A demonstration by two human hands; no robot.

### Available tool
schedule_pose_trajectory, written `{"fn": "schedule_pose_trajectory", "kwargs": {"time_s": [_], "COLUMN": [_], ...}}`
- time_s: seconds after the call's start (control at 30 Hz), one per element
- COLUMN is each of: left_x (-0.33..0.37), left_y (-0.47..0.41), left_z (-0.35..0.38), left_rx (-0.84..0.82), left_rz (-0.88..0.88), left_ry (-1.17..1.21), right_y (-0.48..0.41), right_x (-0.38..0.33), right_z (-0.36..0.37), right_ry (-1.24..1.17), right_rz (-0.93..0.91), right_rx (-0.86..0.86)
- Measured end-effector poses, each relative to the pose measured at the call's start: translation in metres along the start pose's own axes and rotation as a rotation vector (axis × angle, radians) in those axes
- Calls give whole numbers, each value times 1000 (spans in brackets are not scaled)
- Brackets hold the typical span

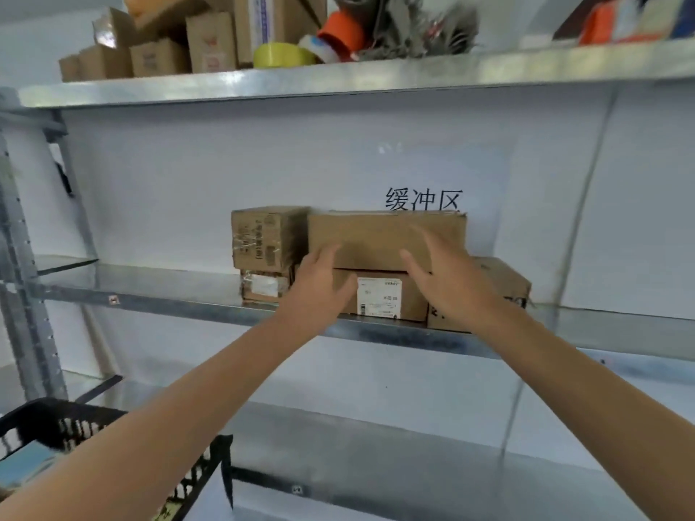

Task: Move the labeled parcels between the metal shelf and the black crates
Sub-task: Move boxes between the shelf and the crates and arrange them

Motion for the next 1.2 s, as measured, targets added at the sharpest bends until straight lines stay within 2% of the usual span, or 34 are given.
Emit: {"fn": "schedule_pose_trajectory", "kwargs": {"time_s": [0.17,0.27,0.4,0.5,0.6,0.9,1.03,1.2], "left_x": [-14,-22,-29,-29,-26,12,13,1], "left_y": [-24,-26,-32,-40,-40,-14,8,51], "left_z": [24,35,41,37,29,-5,-19,-42], "left_rx": [79,146,161,217,248,304,320,332], "left_rz": [-231,-371,-513,-552,-592,-504,-520,-567], "left_ry": [30,123,280,396,486,809,799,770], "right_y": [-16,-26,-40,-45,-43,-6,13,48], "right_x": [38,50,58,60,63,62,62,55], "right_z": [-16,-11,0,4,5,-42,-54,-58], "right_ry": [76,46,-180,-305,-361,-531,-526,-496], "right_rz": [93,244,442,570,600,528,600,630], "right_rx": [148,99,19,-8,23,352,431,365]}}
Point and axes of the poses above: each hand's wrist, its own y-axis away from the middle knuckle, its own z-axis out of the palm, x = y × z, the point moved 1 cm from there along -y, towards the middle knuckle, and after that the axes turned 13 degrees about x, right-handed, at the moved point
